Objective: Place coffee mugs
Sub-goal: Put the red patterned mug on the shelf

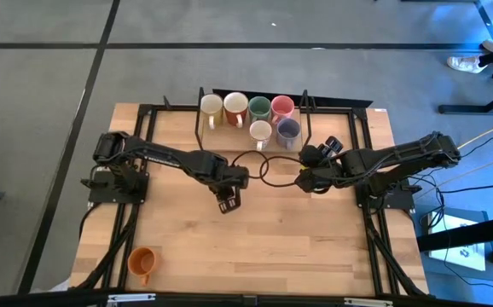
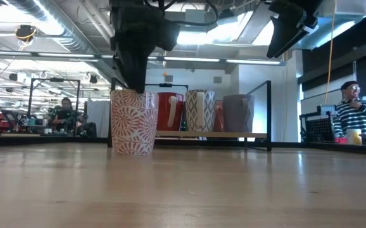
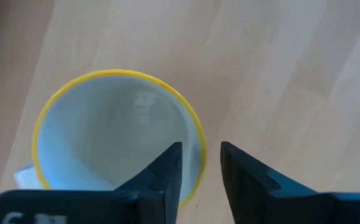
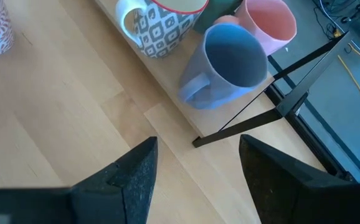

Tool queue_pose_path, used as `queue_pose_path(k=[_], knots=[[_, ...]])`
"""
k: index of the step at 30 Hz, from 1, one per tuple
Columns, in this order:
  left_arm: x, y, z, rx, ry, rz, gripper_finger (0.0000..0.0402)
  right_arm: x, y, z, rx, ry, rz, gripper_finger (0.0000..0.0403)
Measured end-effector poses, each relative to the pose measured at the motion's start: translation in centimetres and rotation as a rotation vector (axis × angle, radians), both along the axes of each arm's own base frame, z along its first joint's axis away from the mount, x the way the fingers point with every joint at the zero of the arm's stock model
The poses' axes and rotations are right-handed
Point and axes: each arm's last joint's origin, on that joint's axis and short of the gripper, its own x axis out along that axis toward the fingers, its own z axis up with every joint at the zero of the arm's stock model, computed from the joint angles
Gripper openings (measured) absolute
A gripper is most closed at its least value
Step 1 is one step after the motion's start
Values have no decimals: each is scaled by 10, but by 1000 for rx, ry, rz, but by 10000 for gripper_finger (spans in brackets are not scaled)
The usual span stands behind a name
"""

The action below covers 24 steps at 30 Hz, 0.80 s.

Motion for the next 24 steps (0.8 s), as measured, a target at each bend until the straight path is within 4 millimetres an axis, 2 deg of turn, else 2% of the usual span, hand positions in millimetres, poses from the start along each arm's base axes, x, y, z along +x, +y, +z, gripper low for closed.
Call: queue_pose_path(k=[3,8,12,14,17,20,24], knots=[[-1,2,13,8,18,-95,113,0,0,0,0,0,0,214],[-13,7,54,85,7,-325,116,0,0,0,0,0,1,214],[-30,25,77,117,-14,-408,116,0,0,0,0,2,1,214],[-44,36,82,141,-17,-440,116,0,0,0,13,8,5,214],[-58,53,76,171,-31,-471,117,0,1,0,21,7,8,214],[-68,67,59,182,-21,-541,117,0,1,0,22,3,7,214],[-70,77,31,185,-5,-683,117,0,1,0,15,3,6,214]])
